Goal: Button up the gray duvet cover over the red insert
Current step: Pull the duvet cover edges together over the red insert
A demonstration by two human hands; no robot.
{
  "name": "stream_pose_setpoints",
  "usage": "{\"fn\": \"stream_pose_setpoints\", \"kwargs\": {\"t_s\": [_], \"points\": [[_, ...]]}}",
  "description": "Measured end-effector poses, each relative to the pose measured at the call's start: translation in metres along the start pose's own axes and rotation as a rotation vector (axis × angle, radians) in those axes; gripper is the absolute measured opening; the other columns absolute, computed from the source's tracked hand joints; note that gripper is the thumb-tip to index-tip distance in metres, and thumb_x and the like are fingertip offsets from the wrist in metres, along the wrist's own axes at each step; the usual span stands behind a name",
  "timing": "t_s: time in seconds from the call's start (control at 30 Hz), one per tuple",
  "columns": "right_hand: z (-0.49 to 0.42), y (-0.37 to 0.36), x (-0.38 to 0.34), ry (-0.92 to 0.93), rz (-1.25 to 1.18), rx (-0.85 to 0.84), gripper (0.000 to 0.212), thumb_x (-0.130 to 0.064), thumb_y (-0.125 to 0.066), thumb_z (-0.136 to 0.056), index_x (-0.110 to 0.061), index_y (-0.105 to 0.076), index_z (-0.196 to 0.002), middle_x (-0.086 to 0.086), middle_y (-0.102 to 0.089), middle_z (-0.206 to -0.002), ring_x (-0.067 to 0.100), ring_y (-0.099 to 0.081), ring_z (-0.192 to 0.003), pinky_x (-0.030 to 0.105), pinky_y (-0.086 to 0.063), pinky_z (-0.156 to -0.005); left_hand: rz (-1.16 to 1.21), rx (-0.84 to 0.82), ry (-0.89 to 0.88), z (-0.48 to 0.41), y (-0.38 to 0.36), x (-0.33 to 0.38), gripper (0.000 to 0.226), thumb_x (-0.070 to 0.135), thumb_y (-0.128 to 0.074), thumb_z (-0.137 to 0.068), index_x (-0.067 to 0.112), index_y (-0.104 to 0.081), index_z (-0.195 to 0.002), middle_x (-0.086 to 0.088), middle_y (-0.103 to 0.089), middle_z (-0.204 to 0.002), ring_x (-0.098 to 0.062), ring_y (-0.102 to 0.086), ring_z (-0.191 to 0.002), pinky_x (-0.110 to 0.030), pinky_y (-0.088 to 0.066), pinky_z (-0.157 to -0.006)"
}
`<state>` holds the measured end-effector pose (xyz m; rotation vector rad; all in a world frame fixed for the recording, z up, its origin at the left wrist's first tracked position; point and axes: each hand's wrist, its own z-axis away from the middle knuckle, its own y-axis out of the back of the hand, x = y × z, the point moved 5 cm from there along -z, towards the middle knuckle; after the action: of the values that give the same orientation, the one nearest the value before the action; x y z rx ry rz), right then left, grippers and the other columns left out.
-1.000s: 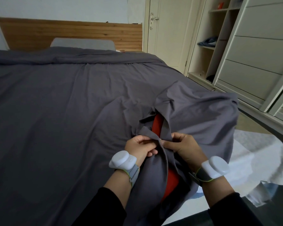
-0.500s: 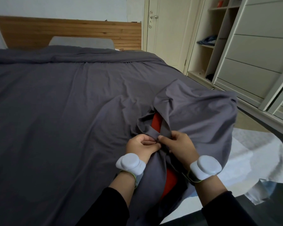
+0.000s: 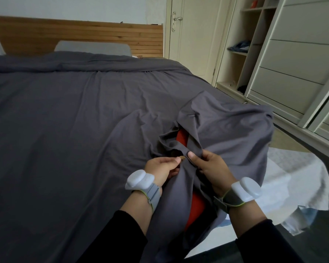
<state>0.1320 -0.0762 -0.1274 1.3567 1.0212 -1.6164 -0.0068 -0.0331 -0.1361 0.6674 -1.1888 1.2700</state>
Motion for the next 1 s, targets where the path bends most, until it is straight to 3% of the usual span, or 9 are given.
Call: {"fn": "stream_pose_setpoints", "kwargs": {"t_s": [0.13,0.27,0.4,0.47,0.53,0.6,0.67,0.8,1.0], "points": [[0.001,0.001,0.001,0.005,0.018,-0.017,0.019,-0.017,-0.065,-0.088,-0.004,-0.071,-0.101,0.014,-0.076,-0.095,0.025,-0.071,-0.088,0.033,-0.057,-0.08,0.125,-0.007,0.114,-0.002,-0.002,-0.007,0.009,0.015,-0.065,-0.084,0.008,-0.07,-0.087,-0.002,-0.068,-0.073,-0.009,-0.06,-0.062,-0.013,-0.049,-0.051],[0.002,0.002,0.002,0.021,0.094,-0.02,0.02,-0.021,-0.066,-0.088,-0.007,-0.072,-0.101,0.01,-0.077,-0.095,0.023,-0.073,-0.09,0.033,-0.057,-0.082,0.178,-0.052,0.221,0.0,-0.007,-0.012,0.029,0.02,-0.062,-0.086,0.012,-0.057,-0.059,0.006,-0.05,-0.036,-0.004,-0.043,-0.03,-0.014,-0.039,-0.038],[0.004,0.005,-0.004,0.036,0.225,-0.019,0.017,-0.025,-0.067,-0.087,-0.012,-0.073,-0.097,0.002,-0.078,-0.089,0.015,-0.073,-0.083,0.025,-0.057,-0.074,0.187,-0.146,0.238,0.003,-0.012,-0.01,0.052,0.023,-0.053,-0.092,0.017,-0.047,-0.041,0.007,-0.033,-0.03,-0.004,-0.03,-0.026,-0.013,-0.031,-0.034],[0.005,0.008,-0.007,0.079,0.356,0.012,0.018,-0.028,-0.067,-0.087,-0.014,-0.073,-0.096,0.0,-0.077,-0.088,0.014,-0.072,-0.083,0.028,-0.056,-0.076,0.17,-0.166,0.227,0.004,-0.013,-0.009,0.043,0.024,-0.053,-0.092,0.015,-0.047,-0.05,0.007,-0.033,-0.03,-0.004,-0.03,-0.027,-0.014,-0.03,-0.035],[0.004,0.011,-0.005,0.108,0.479,0.069,0.02,-0.03,-0.068,-0.085,-0.011,-0.073,-0.091,0.004,-0.076,-0.085,0.014,-0.07,-0.08,0.031,-0.056,-0.075,0.078,-0.16,0.16,0.004,-0.011,-0.007,0.027,0.025,-0.059,-0.089,0.015,-0.061,-0.064,0.006,-0.046,-0.037,-0.006,-0.04,-0.035,-0.016,-0.038,-0.041],[0.0,0.014,-0.001,0.115,0.566,0.136,0.021,-0.029,-0.071,-0.082,-0.008,-0.07,-0.085,0.007,-0.072,-0.076,0.014,-0.064,-0.071,0.03,-0.051,-0.068,-0.172,-0.085,-0.007,0.003,-0.006,-0.003,0.011,0.024,-0.066,-0.084,0.015,-0.072,-0.084,0.001,-0.066,-0.063,-0.011,-0.059,-0.059,-0.02,-0.051,-0.062],[-0.003,0.017,-0.002,0.11,0.59,0.217,0.022,-0.027,-0.073,-0.08,-0.009,-0.065,-0.091,0.003,-0.064,-0.072,0.016,-0.06,-0.071,0.027,-0.047,-0.066,-0.377,-0.022,-0.164,0.005,-0.004,0.002,0.013,0.024,-0.069,-0.081,0.018,-0.073,-0.092,0.004,-0.07,-0.077,-0.009,-0.064,-0.076,-0.015,-0.049,-0.073],[-0.016,0.015,-0.027,0.152,0.446,0.335,0.039,-0.03,-0.069,-0.082,-0.013,-0.053,-0.113,-0.001,-0.061,-0.08,0.016,-0.061,-0.074,0.026,-0.047,-0.064,-0.425,-0.099,-0.245,0.008,-0.007,0.0,0.031,0.019,-0.07,-0.079,0.024,-0.062,-0.108,0.007,-0.057,-0.066,-0.004,-0.057,-0.067,-0.006,-0.041,-0.062],[-0.095,-0.002,-0.062,0.098,0.756,0.297,0.066,-0.042,-0.068,-0.079,-0.007,-0.049,-0.132,0.013,-0.059,-0.127,0.03,-0.058,-0.115,0.03,-0.043,-0.088,-0.72,-0.08,-0.417,0.001,-0.005,-0.002,0.035,0.026,-0.07,-0.077,0.022,-0.06,-0.111,0.008,-0.045,-0.069,-0.005,-0.045,-0.061,-0.006,-0.034,-0.054]]}}
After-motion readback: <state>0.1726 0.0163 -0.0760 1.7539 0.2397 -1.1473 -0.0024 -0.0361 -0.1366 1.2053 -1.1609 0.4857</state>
